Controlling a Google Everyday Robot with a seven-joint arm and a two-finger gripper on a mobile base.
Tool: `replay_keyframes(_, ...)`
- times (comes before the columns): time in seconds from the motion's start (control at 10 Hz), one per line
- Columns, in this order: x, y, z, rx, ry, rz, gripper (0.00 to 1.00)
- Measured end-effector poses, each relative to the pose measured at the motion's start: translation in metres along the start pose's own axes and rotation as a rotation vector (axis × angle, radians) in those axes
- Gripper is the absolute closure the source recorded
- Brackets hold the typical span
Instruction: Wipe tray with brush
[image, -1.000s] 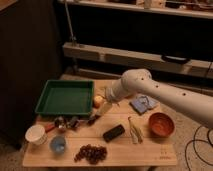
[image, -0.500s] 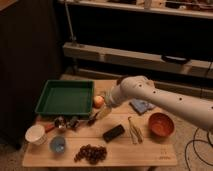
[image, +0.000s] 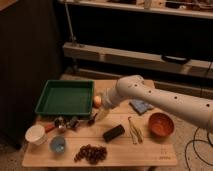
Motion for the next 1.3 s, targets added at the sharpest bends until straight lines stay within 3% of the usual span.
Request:
replay_keyframes(0.2,-0.008,0.021,0.008,-0.045,0.019,-0.077,0.2)
replay_keyframes(0.4,-0.004,0.031,0.021,-0.088,0.039,-0.097,0.2)
replay_keyframes(0.7,0.023,0.032,0.05,-0.127,0.035,-0.058,0.2)
replay_keyframes(1.3,0.057,0.02,0.081,-0.151,0.024,-0.013,0.2)
